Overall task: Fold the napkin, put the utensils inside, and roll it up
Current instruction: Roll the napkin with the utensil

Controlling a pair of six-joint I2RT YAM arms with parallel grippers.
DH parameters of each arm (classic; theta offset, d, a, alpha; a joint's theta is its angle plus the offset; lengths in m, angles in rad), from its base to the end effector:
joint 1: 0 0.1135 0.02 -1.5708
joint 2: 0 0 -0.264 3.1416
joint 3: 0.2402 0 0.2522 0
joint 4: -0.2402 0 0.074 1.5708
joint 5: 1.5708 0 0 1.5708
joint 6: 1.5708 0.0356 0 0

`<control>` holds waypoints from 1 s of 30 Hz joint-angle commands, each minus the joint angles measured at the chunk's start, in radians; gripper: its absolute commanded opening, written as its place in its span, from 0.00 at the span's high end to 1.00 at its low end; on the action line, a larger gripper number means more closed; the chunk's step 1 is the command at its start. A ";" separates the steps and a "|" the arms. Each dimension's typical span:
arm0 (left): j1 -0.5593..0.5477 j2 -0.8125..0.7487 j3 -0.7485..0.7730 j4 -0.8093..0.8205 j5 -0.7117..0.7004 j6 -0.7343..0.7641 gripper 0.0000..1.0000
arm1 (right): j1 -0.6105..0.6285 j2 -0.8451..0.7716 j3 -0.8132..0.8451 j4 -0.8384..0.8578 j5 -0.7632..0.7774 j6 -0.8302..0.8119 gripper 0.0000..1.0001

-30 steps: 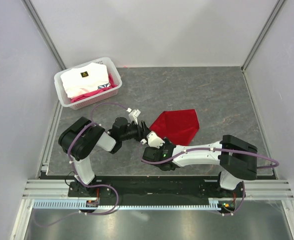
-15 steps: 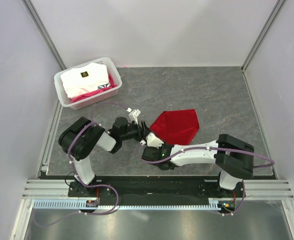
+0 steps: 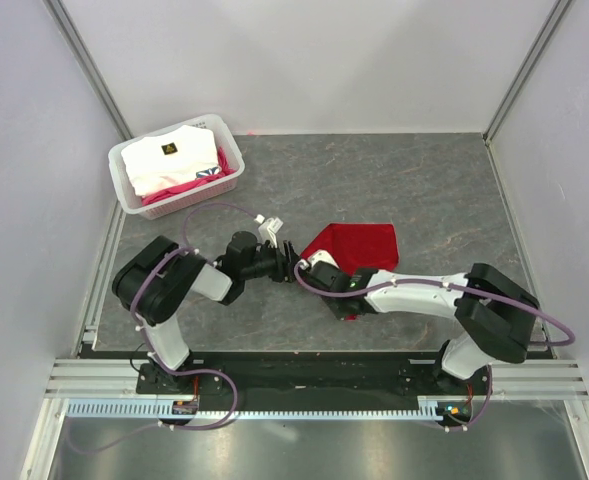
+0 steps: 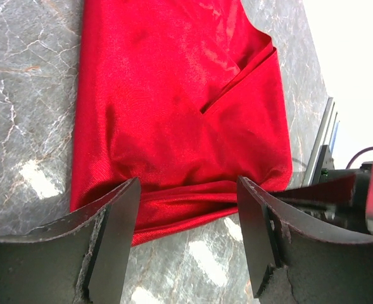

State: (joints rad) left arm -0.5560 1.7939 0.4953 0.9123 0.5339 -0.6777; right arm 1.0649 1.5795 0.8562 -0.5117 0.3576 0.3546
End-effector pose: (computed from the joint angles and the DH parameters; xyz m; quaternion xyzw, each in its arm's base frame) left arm 0.2444 -0.1732 0.1117 0.0983 0.8078 -0.4900 0.3126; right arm 0.1471 0.2398 0.1590 -0.3095 0.9200 -0.0258 0.2390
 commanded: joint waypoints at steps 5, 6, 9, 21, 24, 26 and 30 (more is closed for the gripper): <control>0.008 -0.204 0.055 -0.283 -0.058 0.119 0.26 | -0.112 -0.075 -0.123 0.162 -0.442 -0.043 1.00; 0.010 -0.252 0.057 -0.306 -0.074 0.128 0.25 | -0.121 -0.076 -0.131 0.177 -0.468 -0.046 1.00; 0.019 -0.341 0.058 -0.395 -0.106 0.162 0.23 | -0.143 -0.079 -0.167 0.232 -0.568 -0.043 1.00; 0.065 -0.570 -0.130 -0.477 -0.256 0.205 0.19 | -0.308 -0.113 -0.302 0.491 -0.916 0.009 1.00; 0.083 -0.553 -0.149 -0.468 -0.247 0.202 0.17 | -0.351 -0.121 -0.344 0.570 -0.970 0.049 1.00; 0.087 -0.527 -0.156 -0.452 -0.233 0.198 0.17 | -0.374 -0.122 -0.371 0.601 -0.993 0.075 1.00; 0.099 -0.476 -0.164 -0.377 -0.198 0.184 0.17 | -0.430 -0.107 -0.398 0.650 -1.042 0.095 1.00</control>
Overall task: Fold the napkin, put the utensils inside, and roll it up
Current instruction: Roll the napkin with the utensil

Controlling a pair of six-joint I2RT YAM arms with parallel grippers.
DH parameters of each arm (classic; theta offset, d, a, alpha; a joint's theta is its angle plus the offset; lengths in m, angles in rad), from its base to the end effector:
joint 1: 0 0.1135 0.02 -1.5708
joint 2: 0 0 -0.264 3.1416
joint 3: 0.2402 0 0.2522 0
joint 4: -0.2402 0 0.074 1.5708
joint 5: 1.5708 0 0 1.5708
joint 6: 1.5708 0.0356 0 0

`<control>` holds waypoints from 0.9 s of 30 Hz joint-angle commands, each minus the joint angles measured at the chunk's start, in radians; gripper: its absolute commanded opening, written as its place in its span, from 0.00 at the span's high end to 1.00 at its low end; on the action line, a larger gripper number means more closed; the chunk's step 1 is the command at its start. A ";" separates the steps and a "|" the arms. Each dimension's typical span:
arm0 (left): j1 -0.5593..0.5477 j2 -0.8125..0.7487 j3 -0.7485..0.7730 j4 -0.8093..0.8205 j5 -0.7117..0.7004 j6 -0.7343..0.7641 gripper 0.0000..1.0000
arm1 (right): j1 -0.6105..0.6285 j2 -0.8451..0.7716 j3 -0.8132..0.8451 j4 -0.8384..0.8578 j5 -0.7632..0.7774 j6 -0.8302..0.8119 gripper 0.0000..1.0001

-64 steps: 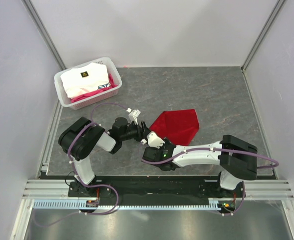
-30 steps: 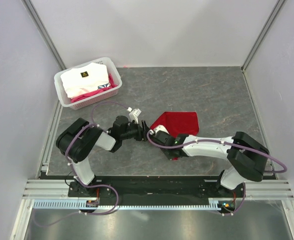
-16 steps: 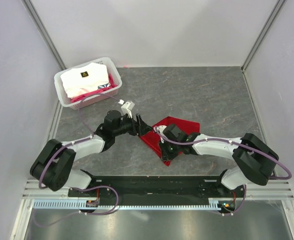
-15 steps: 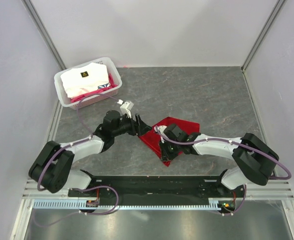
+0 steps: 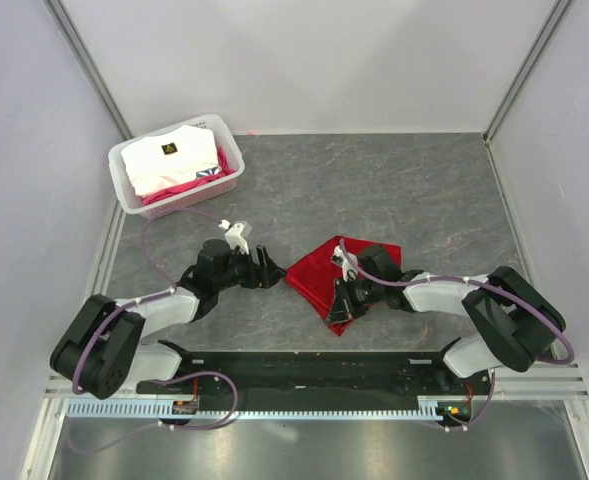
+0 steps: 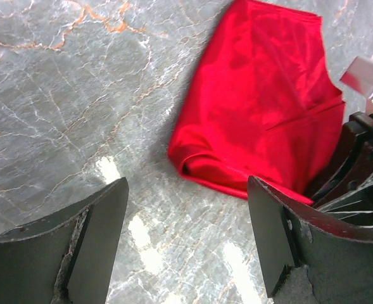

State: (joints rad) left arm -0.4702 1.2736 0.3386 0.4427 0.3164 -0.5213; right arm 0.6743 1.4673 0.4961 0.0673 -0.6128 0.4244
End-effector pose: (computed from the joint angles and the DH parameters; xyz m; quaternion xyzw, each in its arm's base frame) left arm 0.2013 -0.1147 0.1535 0.0592 0.8492 -0.3601 0.3817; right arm 0.1780 0.1685 0.1267 -0.2102 0.8816 0.4060 0.1173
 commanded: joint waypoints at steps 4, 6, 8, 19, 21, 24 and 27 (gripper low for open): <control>0.019 0.115 -0.001 0.200 0.079 0.000 0.17 | -0.081 0.022 -0.060 0.109 -0.114 0.040 1.00; 0.019 0.170 0.005 0.241 0.104 -0.022 0.17 | -0.110 0.031 -0.076 0.140 -0.136 0.053 1.00; 0.019 0.219 0.002 0.324 0.137 -0.039 0.17 | -0.128 0.036 -0.080 0.147 -0.151 0.053 1.00; 0.019 0.415 0.082 0.430 0.205 -0.049 0.16 | -0.200 0.110 -0.100 0.203 -0.228 0.062 1.00; 0.019 0.441 0.097 0.450 0.207 -0.051 0.17 | -0.202 0.113 -0.099 0.210 -0.234 0.063 1.00; 0.016 0.487 0.120 0.474 0.222 -0.055 0.20 | -0.203 0.120 -0.097 0.213 -0.238 0.062 1.00; 0.004 0.526 0.135 0.498 0.230 -0.057 0.22 | -0.205 0.125 -0.097 0.220 -0.243 0.063 1.00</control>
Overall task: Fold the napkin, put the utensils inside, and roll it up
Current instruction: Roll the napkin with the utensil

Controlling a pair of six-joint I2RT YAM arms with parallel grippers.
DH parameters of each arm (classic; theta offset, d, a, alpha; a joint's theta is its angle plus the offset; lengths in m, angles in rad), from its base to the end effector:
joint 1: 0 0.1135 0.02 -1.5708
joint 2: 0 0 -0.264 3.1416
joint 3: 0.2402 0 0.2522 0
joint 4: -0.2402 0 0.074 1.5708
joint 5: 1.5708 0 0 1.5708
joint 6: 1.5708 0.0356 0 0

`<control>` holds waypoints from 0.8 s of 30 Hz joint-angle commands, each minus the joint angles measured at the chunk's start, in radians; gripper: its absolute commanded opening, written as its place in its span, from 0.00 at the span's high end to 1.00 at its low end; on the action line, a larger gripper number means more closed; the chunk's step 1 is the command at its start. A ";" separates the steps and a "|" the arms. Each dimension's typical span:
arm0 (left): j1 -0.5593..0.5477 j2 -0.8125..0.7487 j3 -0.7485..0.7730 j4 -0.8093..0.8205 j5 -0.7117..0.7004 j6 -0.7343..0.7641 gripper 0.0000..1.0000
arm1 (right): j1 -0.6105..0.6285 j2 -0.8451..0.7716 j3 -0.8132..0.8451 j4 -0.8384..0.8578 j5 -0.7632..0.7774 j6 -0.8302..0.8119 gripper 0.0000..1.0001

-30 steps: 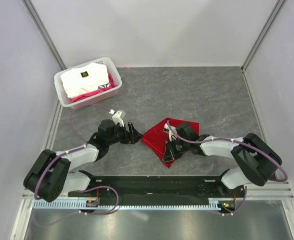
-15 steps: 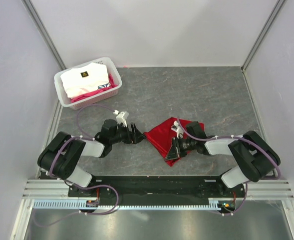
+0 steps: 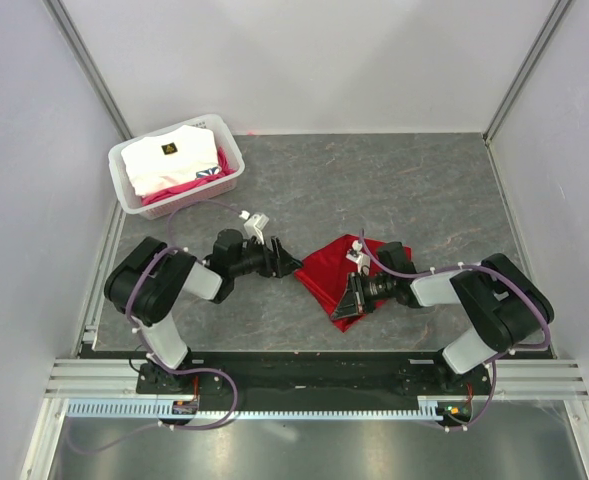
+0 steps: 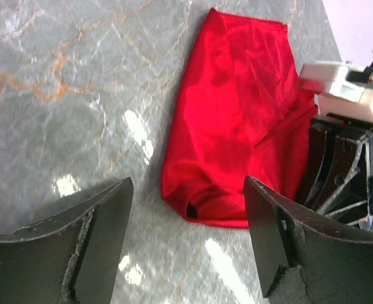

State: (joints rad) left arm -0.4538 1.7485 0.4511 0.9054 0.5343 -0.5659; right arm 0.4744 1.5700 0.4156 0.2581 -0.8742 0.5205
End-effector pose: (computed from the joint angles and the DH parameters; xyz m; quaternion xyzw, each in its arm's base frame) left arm 0.2503 -0.1422 0.1137 0.1016 0.8087 -0.4532 0.3609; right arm 0.1959 0.1313 0.1021 -0.1203 0.8580 0.4941 0.0728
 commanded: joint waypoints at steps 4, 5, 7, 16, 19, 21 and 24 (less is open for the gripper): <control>-0.026 0.085 0.027 0.053 0.006 -0.014 0.24 | -0.005 0.025 -0.018 0.036 0.012 -0.030 1.00; -0.032 0.095 0.029 0.056 0.004 -0.017 0.24 | -0.006 0.024 -0.018 0.036 0.012 -0.031 1.00; -0.040 0.104 0.032 0.062 0.001 -0.019 0.25 | -0.007 0.024 -0.018 0.038 0.011 -0.030 1.00; -0.069 0.131 0.077 -0.003 -0.025 -0.032 0.58 | -0.011 0.018 -0.018 0.033 0.015 -0.031 1.00; -0.069 0.114 0.086 -0.071 -0.046 -0.017 0.76 | -0.013 0.013 -0.012 0.014 0.024 -0.040 1.00; -0.069 0.103 0.087 -0.111 -0.056 -0.015 0.87 | -0.010 0.015 0.003 -0.009 0.041 -0.051 1.00; -0.069 0.071 0.086 -0.170 -0.069 -0.017 0.98 | -0.010 0.009 0.037 -0.089 0.076 -0.085 1.00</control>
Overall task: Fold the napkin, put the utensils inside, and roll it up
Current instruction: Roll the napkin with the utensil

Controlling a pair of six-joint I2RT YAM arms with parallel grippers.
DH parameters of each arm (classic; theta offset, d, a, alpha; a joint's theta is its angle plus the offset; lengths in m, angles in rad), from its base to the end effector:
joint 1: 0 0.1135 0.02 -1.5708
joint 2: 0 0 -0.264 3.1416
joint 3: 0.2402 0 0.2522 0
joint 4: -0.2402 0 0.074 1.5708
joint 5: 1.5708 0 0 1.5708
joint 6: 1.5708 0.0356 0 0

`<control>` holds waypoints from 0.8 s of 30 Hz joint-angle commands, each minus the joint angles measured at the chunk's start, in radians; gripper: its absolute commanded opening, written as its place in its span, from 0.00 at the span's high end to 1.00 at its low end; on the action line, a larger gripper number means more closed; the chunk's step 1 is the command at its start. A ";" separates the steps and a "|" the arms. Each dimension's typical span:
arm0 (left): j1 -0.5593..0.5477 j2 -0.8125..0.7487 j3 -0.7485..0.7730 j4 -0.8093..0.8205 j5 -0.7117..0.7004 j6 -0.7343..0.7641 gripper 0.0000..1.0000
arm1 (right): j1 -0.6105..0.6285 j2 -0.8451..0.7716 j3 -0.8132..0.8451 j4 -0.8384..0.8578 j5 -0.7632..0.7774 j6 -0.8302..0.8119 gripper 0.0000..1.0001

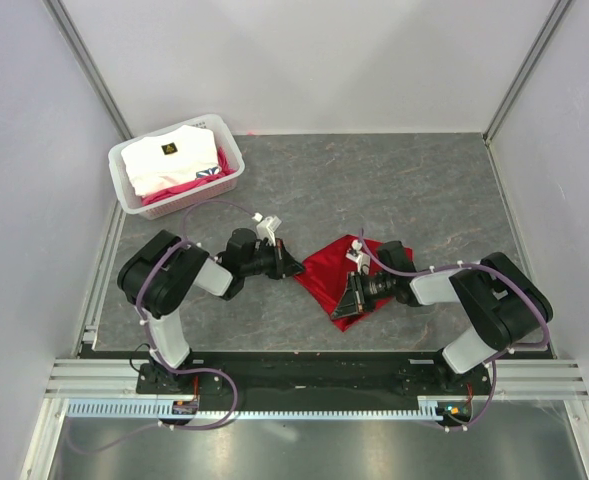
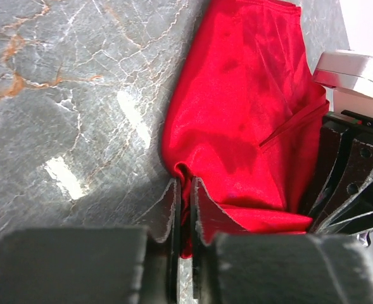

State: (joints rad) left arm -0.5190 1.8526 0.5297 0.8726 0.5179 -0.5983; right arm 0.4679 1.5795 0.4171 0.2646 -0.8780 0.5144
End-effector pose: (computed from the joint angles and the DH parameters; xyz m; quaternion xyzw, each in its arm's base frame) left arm 0.2571 -0.1672 0.0987 0.1035 0.8236 -0.4562 0.3206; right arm 0.1973 0.1304 0.1009 -0.1204 0.8574 0.4947 0.0743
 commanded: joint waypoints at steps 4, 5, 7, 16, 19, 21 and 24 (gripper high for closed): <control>-0.004 -0.143 0.010 -0.300 -0.111 0.014 0.98 | 0.029 -0.032 0.077 -0.151 0.146 -0.099 1.00; -0.004 -0.165 0.010 -0.351 -0.157 0.012 0.98 | 0.041 -0.033 0.087 -0.160 0.163 -0.102 1.00; -0.003 -0.211 0.012 -0.487 -0.203 0.005 0.98 | 0.089 -0.027 0.123 -0.183 0.217 -0.105 1.00; 0.002 -0.434 0.000 -0.904 -0.361 -0.003 0.98 | 0.261 -0.058 0.258 -0.261 0.393 -0.114 0.64; 0.005 -0.480 0.018 -1.007 -0.374 0.000 0.98 | 0.325 -0.105 0.314 -0.323 0.447 -0.137 0.48; 0.007 -0.495 0.032 -1.044 -0.374 0.000 0.98 | 0.369 -0.131 0.356 -0.353 0.473 -0.152 0.37; 0.011 -0.506 0.041 -1.084 -0.366 0.000 0.98 | 0.440 -0.150 0.403 -0.381 0.554 -0.191 0.24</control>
State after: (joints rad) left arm -0.5163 1.3739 0.5385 -0.0685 0.1806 -0.5983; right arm 0.8288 1.4845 0.7376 -0.0639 -0.4496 0.3927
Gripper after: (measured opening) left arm 0.055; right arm 0.704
